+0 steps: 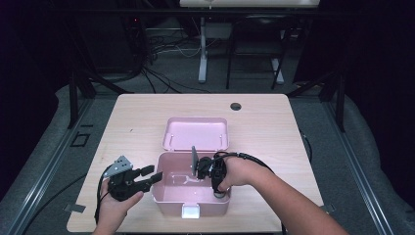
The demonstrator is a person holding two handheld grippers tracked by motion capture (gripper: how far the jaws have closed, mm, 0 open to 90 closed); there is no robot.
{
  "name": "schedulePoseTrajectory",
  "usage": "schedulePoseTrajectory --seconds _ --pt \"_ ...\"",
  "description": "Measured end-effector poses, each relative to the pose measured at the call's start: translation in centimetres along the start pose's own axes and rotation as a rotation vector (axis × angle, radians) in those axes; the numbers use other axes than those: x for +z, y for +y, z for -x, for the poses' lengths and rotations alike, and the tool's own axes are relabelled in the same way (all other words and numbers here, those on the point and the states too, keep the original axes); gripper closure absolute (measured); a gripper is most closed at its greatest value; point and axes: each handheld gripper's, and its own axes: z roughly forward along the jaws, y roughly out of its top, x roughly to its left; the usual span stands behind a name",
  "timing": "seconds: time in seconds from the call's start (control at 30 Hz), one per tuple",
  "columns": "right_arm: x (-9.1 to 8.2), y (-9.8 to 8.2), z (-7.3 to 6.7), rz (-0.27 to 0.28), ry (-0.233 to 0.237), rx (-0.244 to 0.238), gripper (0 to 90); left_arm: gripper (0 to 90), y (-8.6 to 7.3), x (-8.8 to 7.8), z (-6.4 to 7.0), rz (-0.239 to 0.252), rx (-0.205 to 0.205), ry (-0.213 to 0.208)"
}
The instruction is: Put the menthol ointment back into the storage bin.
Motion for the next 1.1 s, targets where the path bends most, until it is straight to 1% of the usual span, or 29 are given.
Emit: schedulePoseTrajectory --seconds 0.07,0.23,0.33,0.4,0.47,0.5,0.57,0.73,0.8,0.87,1.1 --pt "0.0 0.0 0.0 -0.008 -0.006 -0.003 46.9 52.3 0.0 0.0 0.0 -0.003 0.001 0.002" --pt "-0.1 -0.1 -0.1 0.003 -0.002 -0.005 46.8 52.3 0.0 0.0 0.0 -0.004 0.001 0.002" --pt "-0.7 -0.3 -0.2 0.027 0.004 0.000 46.6 52.4 0.0 0.0 0.0 -0.003 0.001 0.002" --pt "-1.3 -0.4 -0.3 0.054 -0.003 -0.001 46.6 52.3 0.0 0.0 0.0 -0.001 0.001 0.000" --pt "-1.9 -0.6 -0.3 0.067 -0.003 -0.001 46.5 52.3 0.0 0.0 0.0 -0.003 0.001 0.003" --pt "-2.3 -0.6 -0.4 0.085 -0.004 0.002 46.5 52.3 0.0 0.0 0.0 -0.003 0.001 0.002" --pt "-2.9 -0.8 -0.4 0.100 -0.002 0.007 46.6 52.3 0.0 0.0 0.0 -0.003 0.000 0.003" --pt "-3.6 -1.1 -0.2 0.134 -0.013 0.022 46.6 52.4 0.0 0.0 0.0 -0.003 0.001 0.005" --pt "-3.8 -1.3 -0.1 0.154 -0.014 0.043 46.6 52.4 0.0 0.0 0.0 0.001 -0.001 0.004" --pt "-3.8 -1.4 0.0 0.162 -0.015 0.057 46.7 52.4 0.0 0.0 0.0 0.002 -0.001 0.003" --pt "-4.4 -2.2 0.4 0.212 -0.022 0.089 46.9 52.4 0.0 -0.1 0.0 0.002 -0.004 0.003"
